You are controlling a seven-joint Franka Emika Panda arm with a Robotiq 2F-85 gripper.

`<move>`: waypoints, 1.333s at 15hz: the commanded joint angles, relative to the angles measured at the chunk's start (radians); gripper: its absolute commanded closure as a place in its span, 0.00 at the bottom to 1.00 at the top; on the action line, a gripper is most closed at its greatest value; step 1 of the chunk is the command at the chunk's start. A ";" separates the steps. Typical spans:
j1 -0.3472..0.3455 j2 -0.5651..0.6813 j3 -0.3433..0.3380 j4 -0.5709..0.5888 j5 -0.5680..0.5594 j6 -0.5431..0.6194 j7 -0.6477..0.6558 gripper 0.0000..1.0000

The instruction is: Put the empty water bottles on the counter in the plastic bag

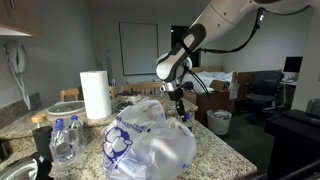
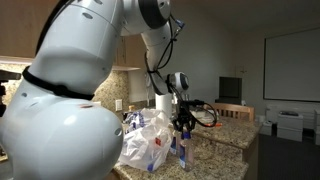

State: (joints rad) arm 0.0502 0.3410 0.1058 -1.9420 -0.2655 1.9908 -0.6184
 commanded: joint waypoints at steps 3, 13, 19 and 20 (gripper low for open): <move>0.001 -0.037 -0.002 -0.030 -0.013 0.015 0.028 0.86; 0.019 -0.154 0.021 0.014 0.052 -0.121 0.031 0.85; 0.082 -0.165 0.072 0.129 0.169 -0.208 0.129 0.85; 0.093 -0.165 0.080 0.140 0.184 -0.204 0.160 0.85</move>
State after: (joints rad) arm 0.1194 0.1885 0.1658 -1.8303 -0.1250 1.8118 -0.5352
